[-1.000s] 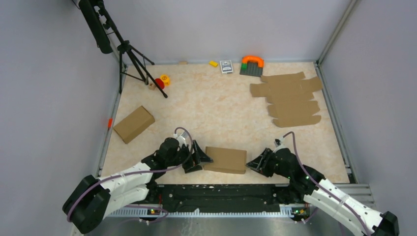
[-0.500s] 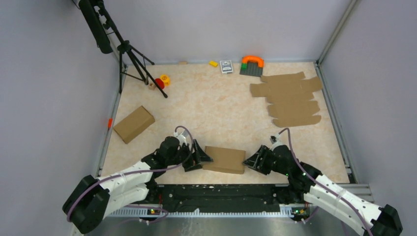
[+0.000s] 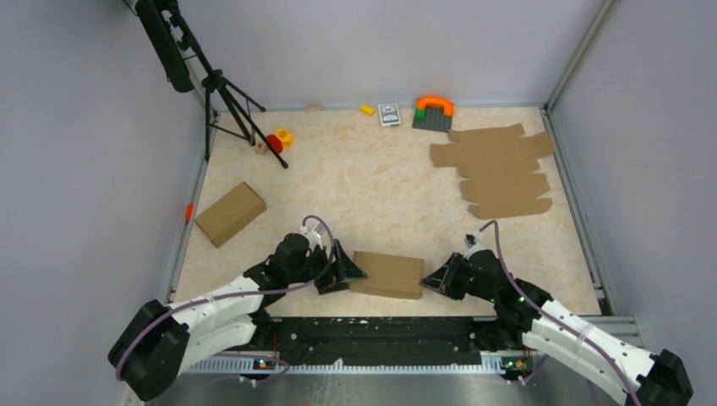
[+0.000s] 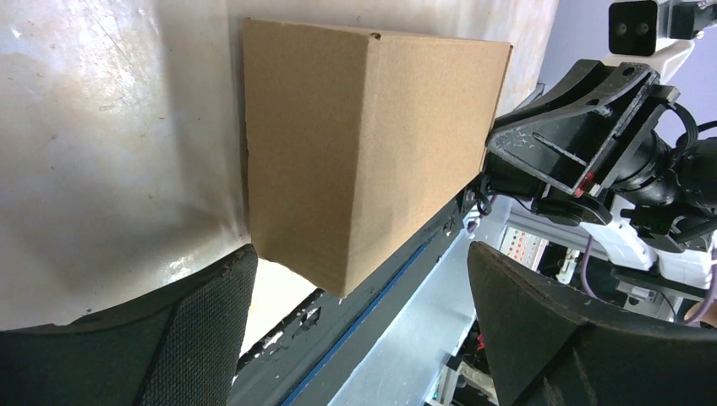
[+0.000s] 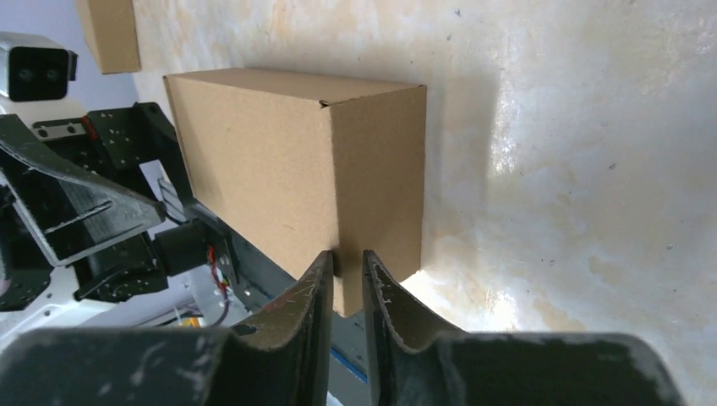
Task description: Fold the paper box
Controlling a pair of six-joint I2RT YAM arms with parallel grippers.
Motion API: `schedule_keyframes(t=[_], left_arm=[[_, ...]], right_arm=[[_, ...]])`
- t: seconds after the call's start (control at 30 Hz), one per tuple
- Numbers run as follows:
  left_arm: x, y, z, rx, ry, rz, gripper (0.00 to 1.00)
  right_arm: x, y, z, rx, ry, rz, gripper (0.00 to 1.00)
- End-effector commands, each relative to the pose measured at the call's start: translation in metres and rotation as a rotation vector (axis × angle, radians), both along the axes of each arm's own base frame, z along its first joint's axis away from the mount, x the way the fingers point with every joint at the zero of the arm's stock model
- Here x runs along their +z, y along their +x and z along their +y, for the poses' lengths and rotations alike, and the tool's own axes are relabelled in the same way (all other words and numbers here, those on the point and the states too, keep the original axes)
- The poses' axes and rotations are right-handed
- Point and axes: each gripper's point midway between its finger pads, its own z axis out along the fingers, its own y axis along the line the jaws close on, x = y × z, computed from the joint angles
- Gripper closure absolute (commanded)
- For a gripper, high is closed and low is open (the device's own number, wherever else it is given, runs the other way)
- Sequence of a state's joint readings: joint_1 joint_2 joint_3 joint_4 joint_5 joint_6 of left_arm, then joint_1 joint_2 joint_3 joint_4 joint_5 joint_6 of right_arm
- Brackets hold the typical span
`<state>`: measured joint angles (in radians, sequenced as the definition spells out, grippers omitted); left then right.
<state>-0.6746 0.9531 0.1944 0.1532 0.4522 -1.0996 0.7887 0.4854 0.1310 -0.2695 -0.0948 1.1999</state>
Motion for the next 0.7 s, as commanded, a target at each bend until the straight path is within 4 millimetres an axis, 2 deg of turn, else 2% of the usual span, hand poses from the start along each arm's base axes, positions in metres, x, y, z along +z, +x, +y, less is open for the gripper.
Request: schedule_keyframes(t=[0.0,0.2,0.3,0.47,0.67], left_arm=[[0.015,0.01,-0.003,0.007,-0.023,-0.067,0.07],[0.014,0.01,-0.003,0.01,-0.025,-0.062,0.03],[0.012,0.01,-0.003,0.009,-0.019,-0.057,0.01],[0.011,0.013,-0.007,0.012,-0.034,-0.047,0.01],[0.03,0.031,-0.012,0.046,-0.119,-0.095,0.01]], right_arm=[[-0.018,-0.004,-0.014,-0.054,-0.023,0.031,0.85],[-0.027,-0.011,-0.016,-0.081,0.046,0.055,0.92],[-0.031,-0.013,-0.021,-0.092,0.027,0.064,0.95],[-0.029,-0.013,-0.021,-0.082,0.011,0.053,0.95],[-0.031,-0.013,-0.022,-0.068,-0.021,0.056,0.96]])
